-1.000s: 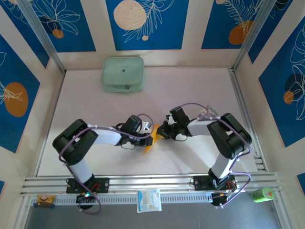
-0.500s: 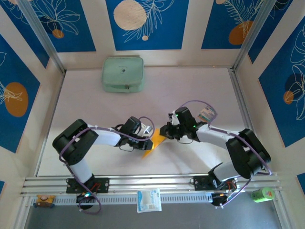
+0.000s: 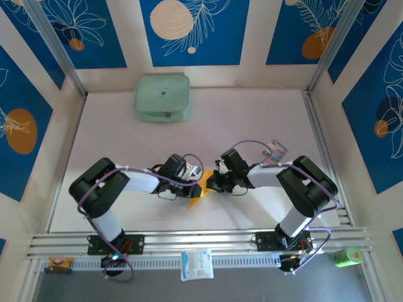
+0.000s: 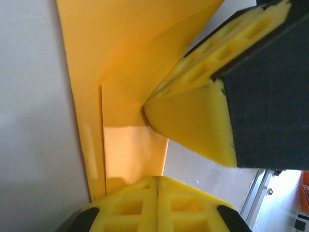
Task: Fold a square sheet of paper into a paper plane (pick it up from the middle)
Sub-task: Fold the wing for the fifth time at the center of the table.
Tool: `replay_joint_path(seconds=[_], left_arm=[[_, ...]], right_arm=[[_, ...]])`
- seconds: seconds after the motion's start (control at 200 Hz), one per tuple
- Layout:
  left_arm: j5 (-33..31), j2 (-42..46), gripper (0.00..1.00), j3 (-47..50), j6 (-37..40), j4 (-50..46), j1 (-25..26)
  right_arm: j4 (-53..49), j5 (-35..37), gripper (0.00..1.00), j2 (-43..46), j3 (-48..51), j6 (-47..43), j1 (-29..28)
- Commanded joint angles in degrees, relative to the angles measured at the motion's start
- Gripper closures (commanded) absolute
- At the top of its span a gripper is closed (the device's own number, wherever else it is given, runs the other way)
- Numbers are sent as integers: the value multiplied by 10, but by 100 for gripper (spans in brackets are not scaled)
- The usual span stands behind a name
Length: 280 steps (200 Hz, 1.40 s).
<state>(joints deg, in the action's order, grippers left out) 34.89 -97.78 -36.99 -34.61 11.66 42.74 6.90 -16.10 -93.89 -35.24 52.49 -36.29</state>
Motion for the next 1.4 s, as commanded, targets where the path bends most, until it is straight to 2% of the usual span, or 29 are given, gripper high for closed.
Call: replay_joint_path(seconds=[0.0,0.235,0.48,0.835,1.01,1.185,1.395], left_arm=[[-37,-5,100,28,-7,-49,-2],[-33,-14,100,50,-19,-29,-3],[-40,-5,100,52,-22,-30,-1],[-39,-4,100,55,-28,-23,-1],[-40,-4,100,56,-31,-18,-2],[-46,-1,100,55,-45,-4,-1],[-50,-2,100,54,-59,8,-1]], right_arm=[[0,20,92,-9,18,-1,27],[3,-14,91,-12,16,-27,92],[-49,6,91,-6,-2,-50,139],[-107,20,91,37,-27,-73,172],[-179,43,91,85,-55,-78,164],[-103,21,91,113,-16,-30,114],[-21,-12,91,47,-11,7,47]])
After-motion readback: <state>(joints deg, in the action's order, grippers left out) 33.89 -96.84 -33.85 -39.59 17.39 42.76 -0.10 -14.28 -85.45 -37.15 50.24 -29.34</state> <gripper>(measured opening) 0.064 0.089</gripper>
